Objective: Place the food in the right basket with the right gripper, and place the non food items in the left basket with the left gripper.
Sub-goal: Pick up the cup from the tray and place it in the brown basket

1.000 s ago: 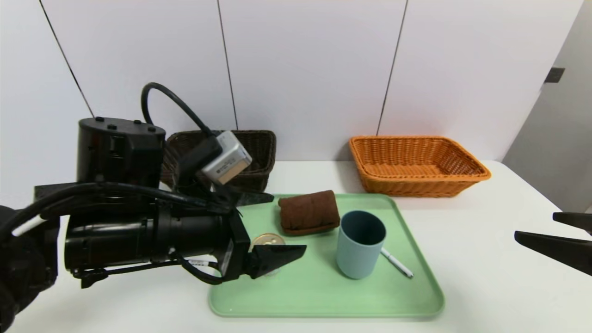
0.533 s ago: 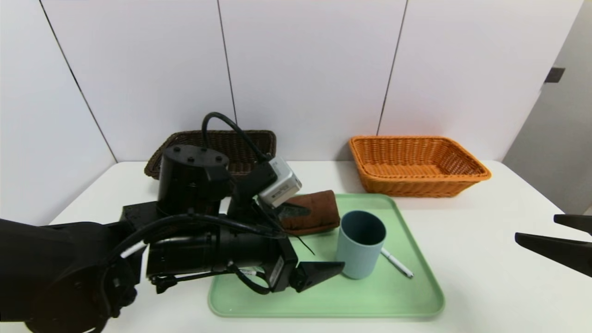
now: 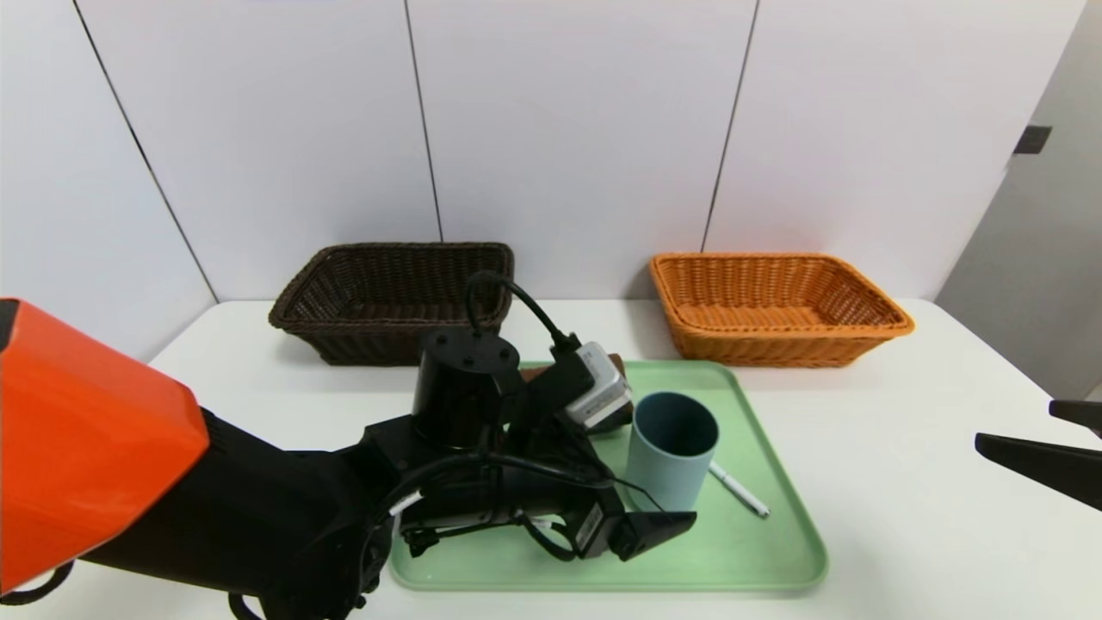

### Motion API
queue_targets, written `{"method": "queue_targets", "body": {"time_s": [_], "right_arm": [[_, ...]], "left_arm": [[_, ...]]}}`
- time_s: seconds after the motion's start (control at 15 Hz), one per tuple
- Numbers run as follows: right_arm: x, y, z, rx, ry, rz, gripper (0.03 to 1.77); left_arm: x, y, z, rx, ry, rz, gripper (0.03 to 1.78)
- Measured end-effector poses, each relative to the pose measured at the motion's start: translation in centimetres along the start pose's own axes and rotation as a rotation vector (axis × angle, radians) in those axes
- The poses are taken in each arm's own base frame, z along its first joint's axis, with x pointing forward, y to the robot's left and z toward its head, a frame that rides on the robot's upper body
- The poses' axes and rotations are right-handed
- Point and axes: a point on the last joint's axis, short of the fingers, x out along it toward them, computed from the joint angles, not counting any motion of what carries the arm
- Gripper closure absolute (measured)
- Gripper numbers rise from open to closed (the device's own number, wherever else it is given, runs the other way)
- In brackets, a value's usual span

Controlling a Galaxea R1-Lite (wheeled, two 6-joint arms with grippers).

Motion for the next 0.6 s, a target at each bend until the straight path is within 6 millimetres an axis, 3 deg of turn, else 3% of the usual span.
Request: {"method": "queue_targets", "body": {"time_s": [0.6], "right_arm": [[-0.5,0.1,-0.4,0.000,-0.006,-0.003,0.10]], "left_arm": [[3.3,1.3,-0.8,0.000,0.001,0.001,0.12]]}}
